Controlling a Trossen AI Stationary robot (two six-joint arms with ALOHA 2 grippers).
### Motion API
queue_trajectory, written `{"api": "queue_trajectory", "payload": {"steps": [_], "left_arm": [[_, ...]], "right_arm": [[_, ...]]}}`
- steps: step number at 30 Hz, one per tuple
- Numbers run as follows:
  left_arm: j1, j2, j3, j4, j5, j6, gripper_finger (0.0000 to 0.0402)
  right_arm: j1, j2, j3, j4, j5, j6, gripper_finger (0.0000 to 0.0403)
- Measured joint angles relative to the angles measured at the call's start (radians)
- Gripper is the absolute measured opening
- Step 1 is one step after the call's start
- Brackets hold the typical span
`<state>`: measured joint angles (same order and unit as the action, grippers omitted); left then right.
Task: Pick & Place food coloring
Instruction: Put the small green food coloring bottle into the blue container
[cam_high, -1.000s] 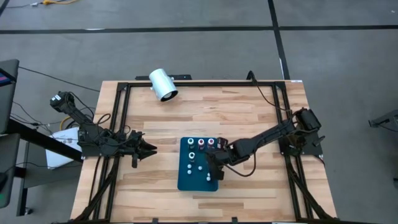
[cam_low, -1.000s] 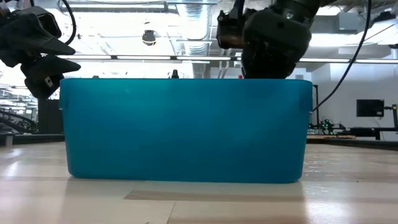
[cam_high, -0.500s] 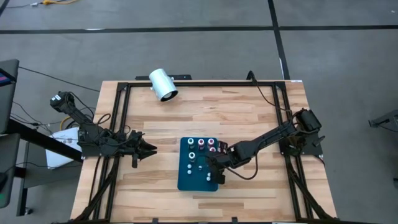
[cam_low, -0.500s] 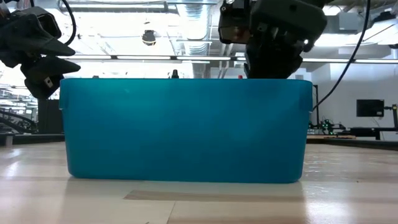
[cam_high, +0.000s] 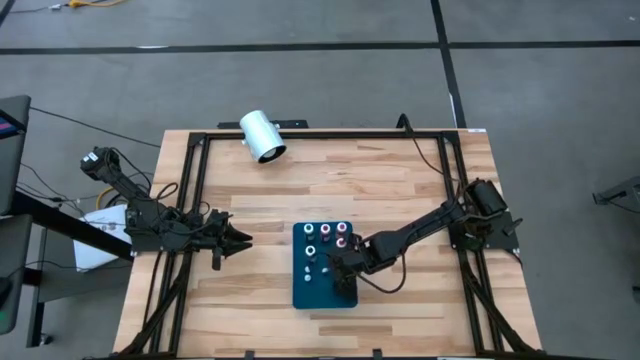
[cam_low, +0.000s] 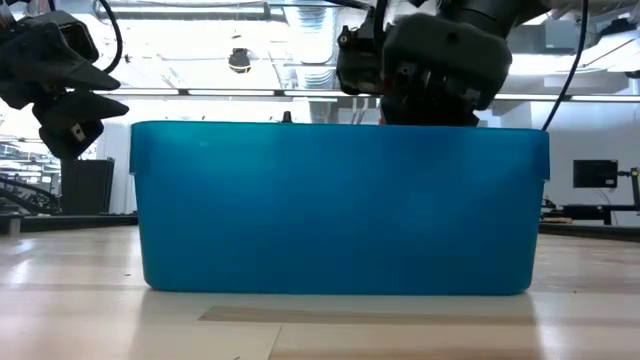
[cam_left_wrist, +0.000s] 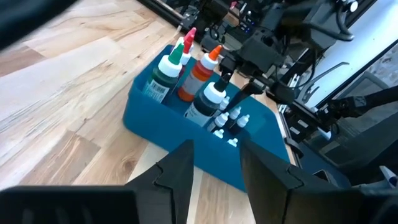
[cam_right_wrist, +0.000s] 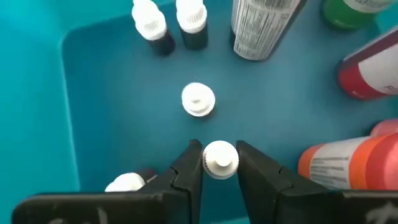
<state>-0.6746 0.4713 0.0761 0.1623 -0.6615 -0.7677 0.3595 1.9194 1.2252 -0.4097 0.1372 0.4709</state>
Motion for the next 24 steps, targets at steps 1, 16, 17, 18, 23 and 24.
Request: {"api": "queue_trajectory", "payload": {"steps": [1, 16, 17, 18, 23, 24], "left_arm": [[0.0, 0.0, 0.0, 0.0, 0.0, 0.0, 0.0121], [0.0, 0.0, 0.0, -0.018, 0.0, -0.008, 0.0121], [0.0, 0.0, 0.0, -0.018, 0.0, -0.008, 0.0121], [0.0, 0.0, 0.0, -0.018, 0.0, -0.008, 0.0121], [0.0, 0.0, 0.0, -0.018, 0.0, -0.006, 0.0121], [0.0, 0.0, 0.0, -0.018, 0.0, -0.006, 0.0121]], "right_arm": [[-0.001, 0.0, 0.0, -0.003, 0.002, 0.0, 0.0084], [-0.008, 0.0, -0.001, -0.002, 0.001, -0.008, 0.0093], [-0.009, 0.0, -0.001, -0.002, -0.003, -0.008, 0.0093], [-0.008, 0.0, -0.001, -0.002, -0.004, -0.008, 0.0093], [-0.008, 0.0, -0.001, -0.002, -0.005, -0.008, 0.0093], [-0.008, 0.0, -0.001, -0.002, -0.005, -0.008, 0.0093]]}}
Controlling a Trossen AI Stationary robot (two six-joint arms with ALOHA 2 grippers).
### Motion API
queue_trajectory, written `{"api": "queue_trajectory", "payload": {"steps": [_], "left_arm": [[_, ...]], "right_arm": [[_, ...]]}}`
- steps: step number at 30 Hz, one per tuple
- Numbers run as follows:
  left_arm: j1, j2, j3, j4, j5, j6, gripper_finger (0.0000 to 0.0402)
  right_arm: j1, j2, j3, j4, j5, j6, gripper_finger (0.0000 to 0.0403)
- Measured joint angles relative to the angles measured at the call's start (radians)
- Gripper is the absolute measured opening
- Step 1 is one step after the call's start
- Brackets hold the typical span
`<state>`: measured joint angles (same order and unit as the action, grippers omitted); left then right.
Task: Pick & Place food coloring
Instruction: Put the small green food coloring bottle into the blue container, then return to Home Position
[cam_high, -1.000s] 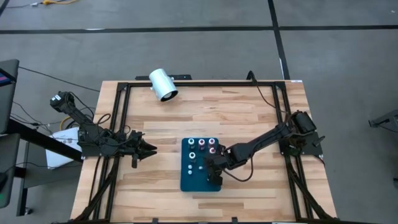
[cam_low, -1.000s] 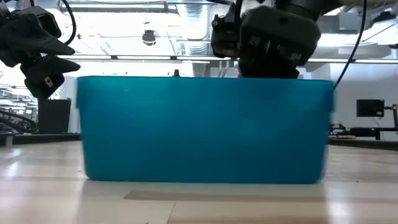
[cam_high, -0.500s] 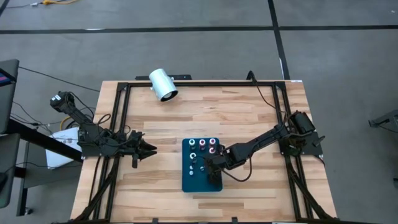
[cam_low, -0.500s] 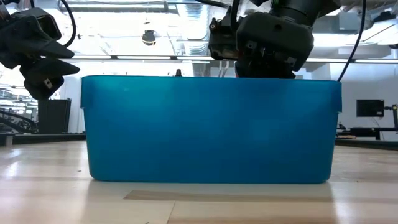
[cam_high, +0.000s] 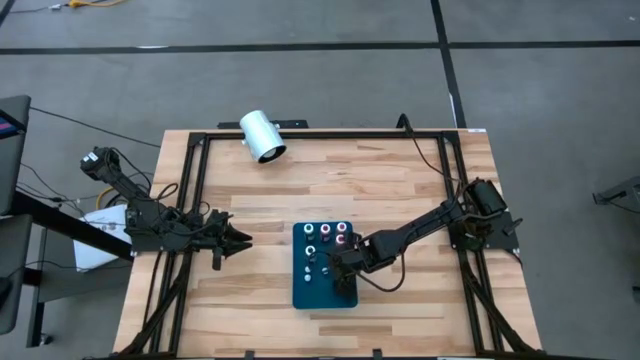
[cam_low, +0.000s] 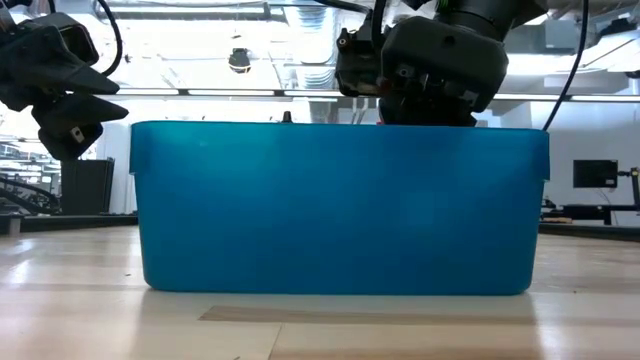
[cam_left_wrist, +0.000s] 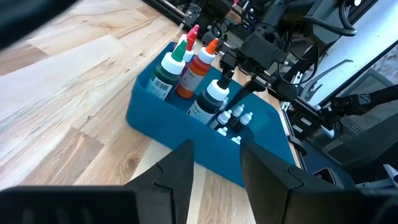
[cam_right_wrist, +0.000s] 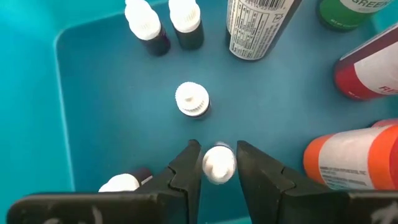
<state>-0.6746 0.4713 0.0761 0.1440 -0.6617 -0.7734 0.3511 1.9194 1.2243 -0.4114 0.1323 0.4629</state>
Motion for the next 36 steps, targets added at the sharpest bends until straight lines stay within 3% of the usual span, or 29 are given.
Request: {"api": "queue_trajectory", "payload": {"steps": [14, 36], "left_arm": [[0.0, 0.0, 0.0, 0.0, 0.0, 0.001, 0.0121], [0.0, 0.0, 0.0, 0.0, 0.0, 0.006, 0.0121]], "right_arm": [[0.0, 0.0, 0.012, -0.019, -0.002, -0.001, 0.0093], [0.0, -0.024, 0.332, -0.369, 0.015, -0.174, 0.0093]]}}
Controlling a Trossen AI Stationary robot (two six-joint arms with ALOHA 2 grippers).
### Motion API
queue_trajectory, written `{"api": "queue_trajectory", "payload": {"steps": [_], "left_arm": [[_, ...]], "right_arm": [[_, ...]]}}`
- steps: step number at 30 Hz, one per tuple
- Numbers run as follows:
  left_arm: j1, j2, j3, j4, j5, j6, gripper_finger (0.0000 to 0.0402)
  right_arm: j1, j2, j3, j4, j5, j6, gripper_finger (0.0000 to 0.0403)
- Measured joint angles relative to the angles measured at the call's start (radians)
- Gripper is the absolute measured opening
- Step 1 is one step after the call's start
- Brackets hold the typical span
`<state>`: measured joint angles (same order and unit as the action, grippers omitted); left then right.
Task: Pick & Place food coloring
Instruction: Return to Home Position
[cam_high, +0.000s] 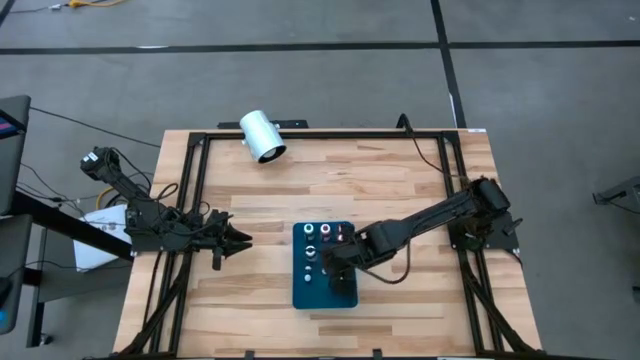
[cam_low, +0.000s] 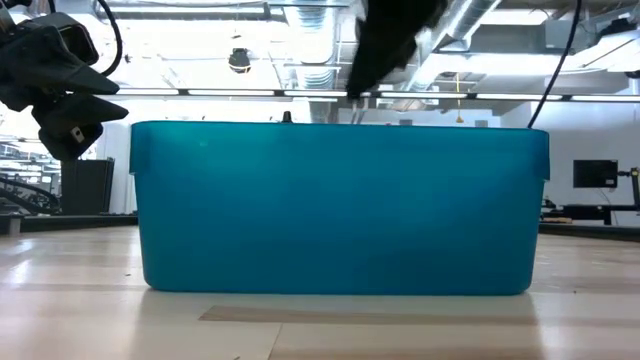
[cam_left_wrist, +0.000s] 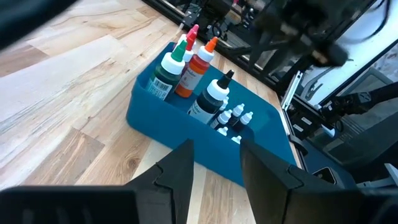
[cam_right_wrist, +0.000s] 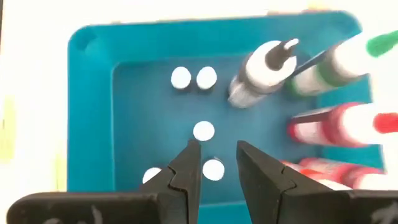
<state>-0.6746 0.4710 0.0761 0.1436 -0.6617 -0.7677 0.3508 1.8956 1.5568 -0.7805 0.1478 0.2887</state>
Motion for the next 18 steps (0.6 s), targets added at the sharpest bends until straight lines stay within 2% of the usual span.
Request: {"api": "queue_trajectory", "payload": {"steps": [9, 14, 18], "left_arm": [[0.0, 0.0, 0.0, -0.007, 0.003, 0.0, 0.0121], [0.0, 0.0, 0.0, -0.02, 0.003, 0.0, 0.0121], [0.0, 0.0, 0.0, -0.022, 0.009, 0.022, 0.0121]], "right_arm": [[-0.01, -0.158, -0.014, -0.085, 0.193, -0.034, 0.0093], [-0.026, -0.293, -0.169, -0.02, 0.181, -0.035, 0.0093], [-0.045, -0.422, -0.33, 0.093, 0.113, -0.029, 0.0093]]}}
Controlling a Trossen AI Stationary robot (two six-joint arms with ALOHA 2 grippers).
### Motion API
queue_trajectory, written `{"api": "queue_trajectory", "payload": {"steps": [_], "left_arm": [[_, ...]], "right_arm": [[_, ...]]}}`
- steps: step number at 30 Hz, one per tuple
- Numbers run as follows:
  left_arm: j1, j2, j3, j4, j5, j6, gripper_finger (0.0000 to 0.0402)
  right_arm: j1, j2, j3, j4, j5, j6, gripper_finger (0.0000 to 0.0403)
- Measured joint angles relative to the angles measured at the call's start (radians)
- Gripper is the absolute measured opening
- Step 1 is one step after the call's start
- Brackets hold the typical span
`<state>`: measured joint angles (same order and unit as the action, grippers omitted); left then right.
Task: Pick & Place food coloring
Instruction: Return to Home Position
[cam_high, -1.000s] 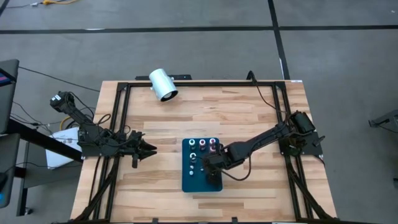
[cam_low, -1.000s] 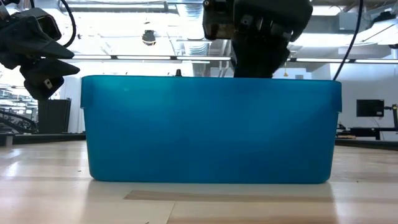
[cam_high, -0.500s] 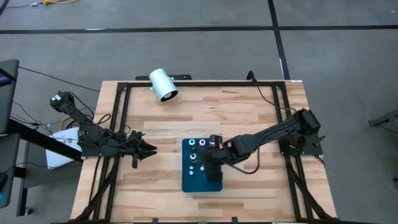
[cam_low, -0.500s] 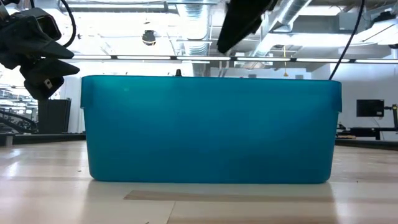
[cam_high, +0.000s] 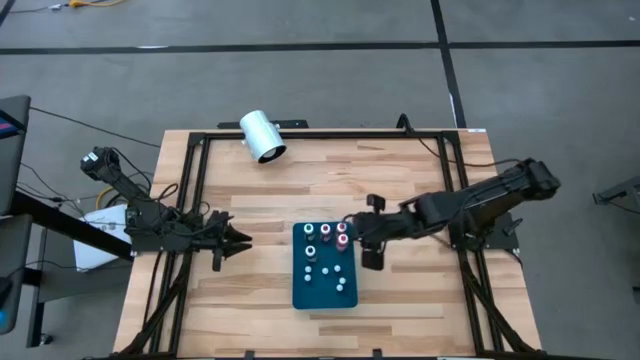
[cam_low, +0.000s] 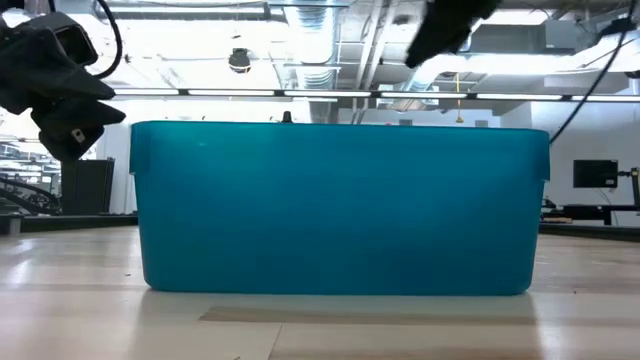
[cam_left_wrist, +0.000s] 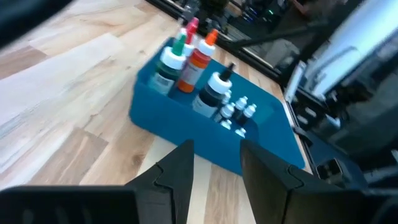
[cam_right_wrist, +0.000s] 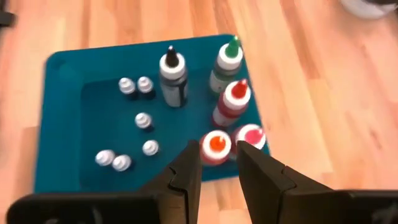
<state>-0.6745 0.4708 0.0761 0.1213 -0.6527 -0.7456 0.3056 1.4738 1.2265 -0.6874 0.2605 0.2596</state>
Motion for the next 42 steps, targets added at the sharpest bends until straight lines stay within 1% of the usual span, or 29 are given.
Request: {"api": "queue_trajectory", "payload": {"steps": [3, 6, 9, 11, 13, 16, 20, 24, 28, 34, 37, 39, 42], "left_arm": [[0.0, -0.001, 0.0, 0.017, 0.043, 0.057, 0.0121], [0.0, -0.011, 0.0, 0.073, 0.083, 0.139, 0.0121], [0.01, -0.039, 0.0, 0.164, 0.144, 0.275, 0.0121], [0.026, -0.068, 0.0, 0.219, 0.187, 0.375, 0.0121], [0.052, -0.106, 0.0, 0.233, 0.206, 0.439, 0.0121], [0.103, -0.161, 0.0, 0.193, 0.238, 0.453, 0.0121], [0.178, -0.238, 0.0, 0.15, 0.333, 0.473, 0.0121], [0.265, -0.302, 0.0, 0.147, 0.417, 0.527, 0.0121], [0.358, -0.349, 0.0, 0.08, 0.535, 0.502, 0.0121], [0.47, -0.374, 0.0, 0.041, 0.641, 0.504, 0.0121], [0.502, -0.374, -0.023, 0.037, 0.647, 0.494, 0.0121], [0.514, -0.373, -0.063, 0.059, 0.619, 0.462, 0.0121], [0.52, -0.374, -0.064, 0.047, 0.585, 0.442, 0.0121]], "right_arm": [[0.0, -0.096, -0.112, 0.077, -0.054, -0.006, 0.0093], [0.0, -0.195, -0.213, 0.128, -0.061, 0.0, 0.0093], [-0.009, -0.299, -0.311, 0.202, -0.063, 0.004, 0.0093], [-0.02, -0.374, -0.372, 0.252, -0.085, 0.011, 0.0093], [-0.037, -0.45, -0.43, 0.297, -0.1, 0.021, 0.0093], [-0.063, -0.561, -0.507, 0.332, -0.107, 0.035, 0.0093], [-0.082, -0.681, -0.579, 0.33, -0.108, 0.059, 0.0093], [-0.098, -0.797, -0.662, 0.387, -0.108, 0.088, 0.0093], [-0.112, -0.889, -0.762, 0.491, -0.143, 0.113, 0.0093], [-0.118, -0.998, -0.856, 0.512, -0.152, 0.16, 0.0093], [-0.118, -1.028, -0.899, 0.561, -0.117, 0.167, 0.0093], [-0.118, -1.039, -0.933, 0.607, -0.096, 0.169, 0.0093], [-0.118, -1.04, -0.976, 0.65, -0.097, 0.186, 0.0093]]}}
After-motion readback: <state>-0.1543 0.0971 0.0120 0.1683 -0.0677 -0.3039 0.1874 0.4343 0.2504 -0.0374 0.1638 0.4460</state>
